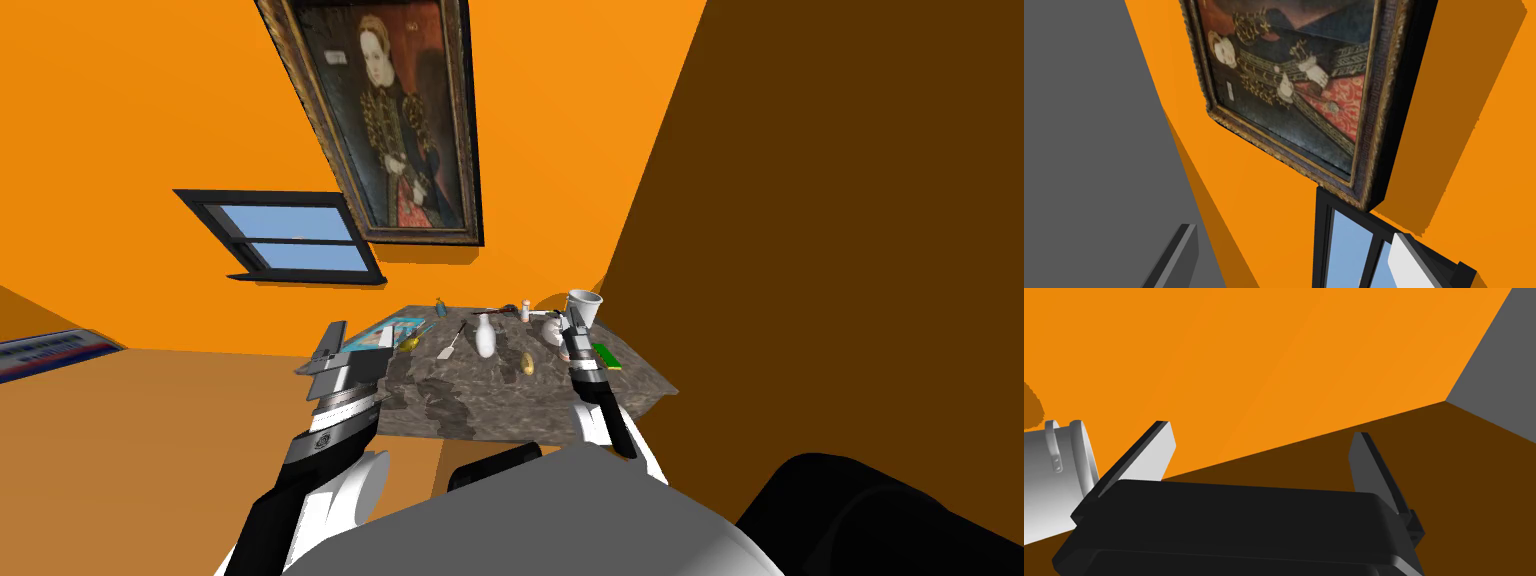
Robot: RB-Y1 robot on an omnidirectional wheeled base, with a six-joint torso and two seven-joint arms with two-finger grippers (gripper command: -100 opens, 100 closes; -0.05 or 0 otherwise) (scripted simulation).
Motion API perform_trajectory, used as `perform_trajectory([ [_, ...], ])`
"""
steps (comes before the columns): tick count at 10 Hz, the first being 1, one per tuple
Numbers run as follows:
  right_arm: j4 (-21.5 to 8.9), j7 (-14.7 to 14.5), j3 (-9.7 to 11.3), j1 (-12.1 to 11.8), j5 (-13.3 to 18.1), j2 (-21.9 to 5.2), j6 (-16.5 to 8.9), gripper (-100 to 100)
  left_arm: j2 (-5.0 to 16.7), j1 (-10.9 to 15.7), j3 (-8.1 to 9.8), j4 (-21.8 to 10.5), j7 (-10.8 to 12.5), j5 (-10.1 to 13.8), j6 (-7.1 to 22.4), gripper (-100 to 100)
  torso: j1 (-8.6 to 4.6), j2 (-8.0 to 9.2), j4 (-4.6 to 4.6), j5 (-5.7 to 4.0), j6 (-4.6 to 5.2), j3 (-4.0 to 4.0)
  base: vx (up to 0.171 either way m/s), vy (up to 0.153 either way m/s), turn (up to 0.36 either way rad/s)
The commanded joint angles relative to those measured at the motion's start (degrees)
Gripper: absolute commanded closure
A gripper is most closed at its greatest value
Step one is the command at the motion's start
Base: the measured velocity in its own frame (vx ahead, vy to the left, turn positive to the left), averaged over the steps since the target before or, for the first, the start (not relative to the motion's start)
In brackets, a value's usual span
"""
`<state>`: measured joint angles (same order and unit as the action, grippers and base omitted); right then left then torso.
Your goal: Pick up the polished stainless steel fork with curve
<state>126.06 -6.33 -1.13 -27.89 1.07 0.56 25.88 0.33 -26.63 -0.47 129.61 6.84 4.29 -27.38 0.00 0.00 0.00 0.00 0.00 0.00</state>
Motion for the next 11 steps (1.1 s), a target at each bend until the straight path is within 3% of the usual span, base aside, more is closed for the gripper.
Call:
perform_trajectory([
  [1, -0.26, -0.09, -0.45, -0.23, 0.21, -1.89, 0.2, -100, 0.0, 0.0, 0.0, 0.0, 0.0, 0.0, 0.0, 0, 0.0, 0.0, 0.0, 0.0, 0.0, 0.0, -0.02, 0.022, 0.018],
  [7, -3.93, -0.32, -4.57, -2.8, 3.28, -12.21, 2.3, -100, -0.01, 0.01, -0.01, 0.0, 0.0, 0.0, 0.0, 0, 0.2, 0.12, 0.03, 0.05, -0.01, 0.07, -0.032, 0.058, 0.068],
  [11, -6.3, -0.11, -6.46, -4.13, 5.28, -17.18, 3.39, -100, 0.0, 0.01, -0.01, 0.0, 0.0, 0.0, 0.0, 0, 0.11, 0.05, 0.01, 0.02, -0.02, 0.03, -0.007, 0.037, 0.073],
])
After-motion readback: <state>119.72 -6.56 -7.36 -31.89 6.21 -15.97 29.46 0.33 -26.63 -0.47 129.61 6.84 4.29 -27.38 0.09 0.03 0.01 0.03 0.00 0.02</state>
